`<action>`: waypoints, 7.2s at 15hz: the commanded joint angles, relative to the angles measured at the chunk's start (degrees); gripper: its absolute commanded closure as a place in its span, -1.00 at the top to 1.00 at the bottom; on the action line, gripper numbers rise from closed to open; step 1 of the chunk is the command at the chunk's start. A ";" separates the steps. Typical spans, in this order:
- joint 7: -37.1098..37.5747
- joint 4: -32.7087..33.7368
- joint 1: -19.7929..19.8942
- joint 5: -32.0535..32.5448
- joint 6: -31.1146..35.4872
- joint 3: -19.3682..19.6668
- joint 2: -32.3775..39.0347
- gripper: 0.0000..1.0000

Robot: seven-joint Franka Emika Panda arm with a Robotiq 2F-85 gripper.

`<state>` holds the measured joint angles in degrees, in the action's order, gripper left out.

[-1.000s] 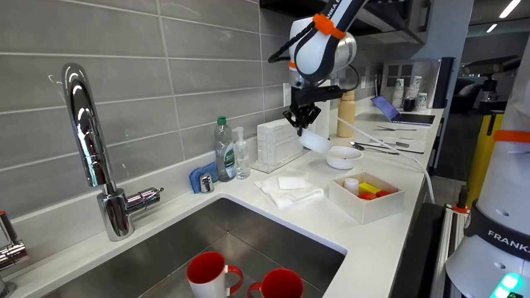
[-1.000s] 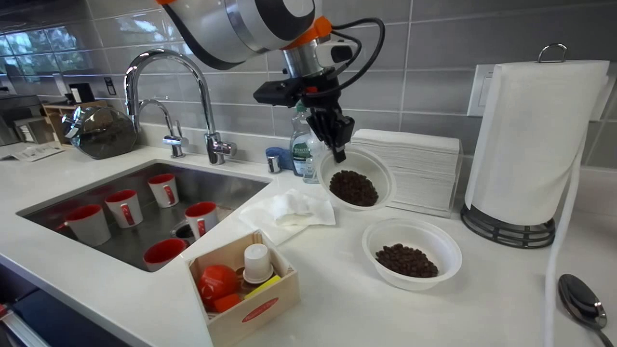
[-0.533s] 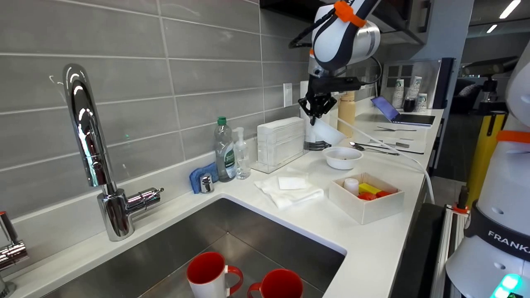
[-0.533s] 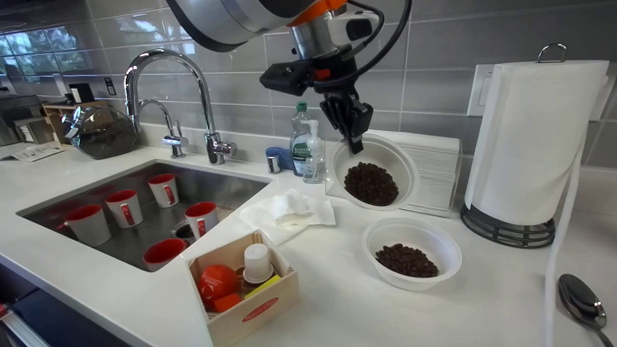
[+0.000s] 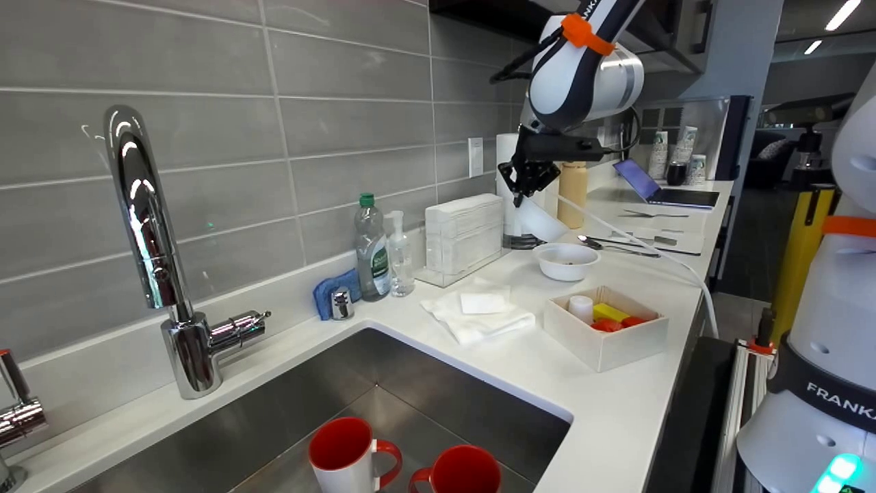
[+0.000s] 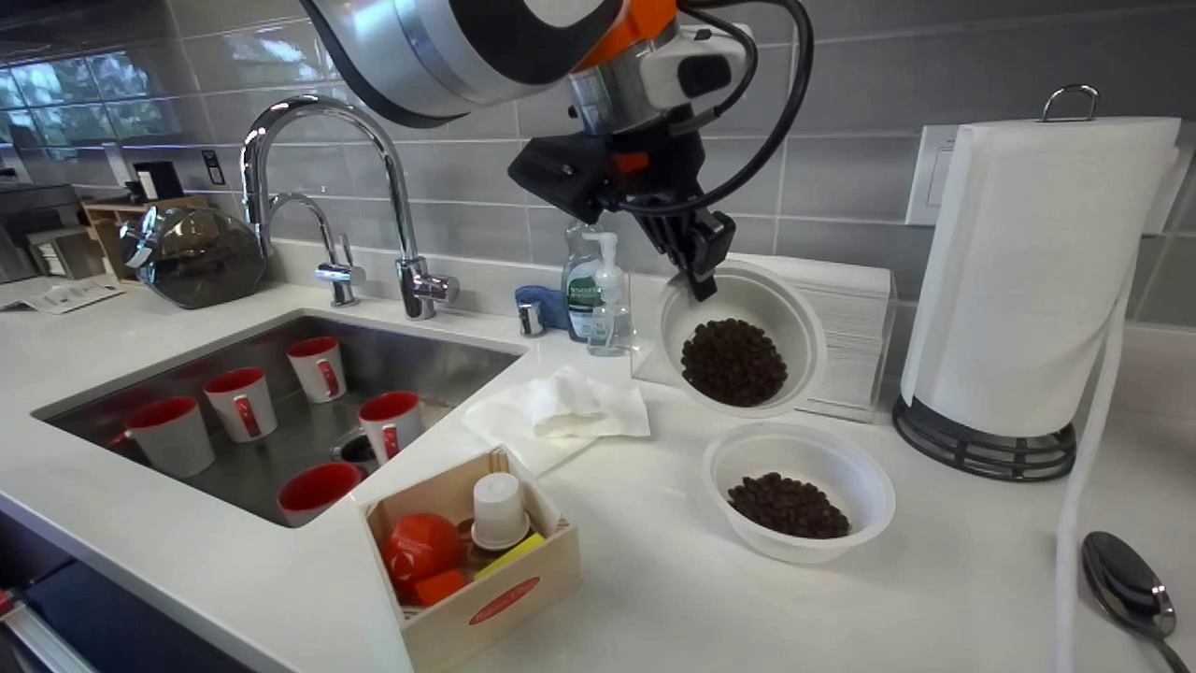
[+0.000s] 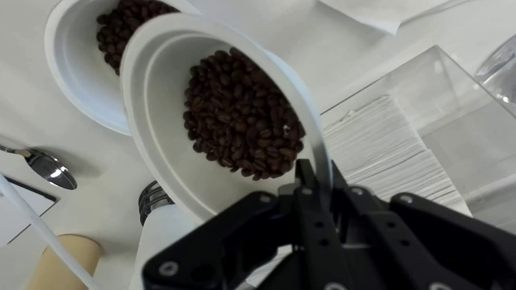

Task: Pick up the orange ball and small white cup, put them in the wooden box, pour the contents of the left plate into the right plate

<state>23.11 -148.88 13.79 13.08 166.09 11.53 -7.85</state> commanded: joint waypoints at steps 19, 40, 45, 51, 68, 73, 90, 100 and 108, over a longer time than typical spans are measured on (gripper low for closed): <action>29.60 -1.93 28.65 37.19 12.49 -18.30 -1.58 -1.00; 56.82 -2.19 37.88 56.81 12.04 -29.92 1.56 -1.00; 56.82 -2.16 37.88 56.81 12.13 -29.92 1.56 -1.00; 57.52 -1.63 38.66 56.77 14.93 -28.63 1.15 -1.00; 40.84 -4.92 31.41 37.93 35.01 -12.22 3.13 -1.00; 37.36 -5.69 31.65 34.79 39.66 -12.18 5.63 -1.00; 21.89 -8.41 23.96 23.20 67.00 -4.88 18.73 -1.00; 22.15 -8.52 21.23 24.21 76.66 0.67 21.90 -1.00; 21.50 -8.44 24.50 24.33 76.96 -3.06 20.49 -1.00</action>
<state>45.59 -157.31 36.76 38.39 241.50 10.40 13.75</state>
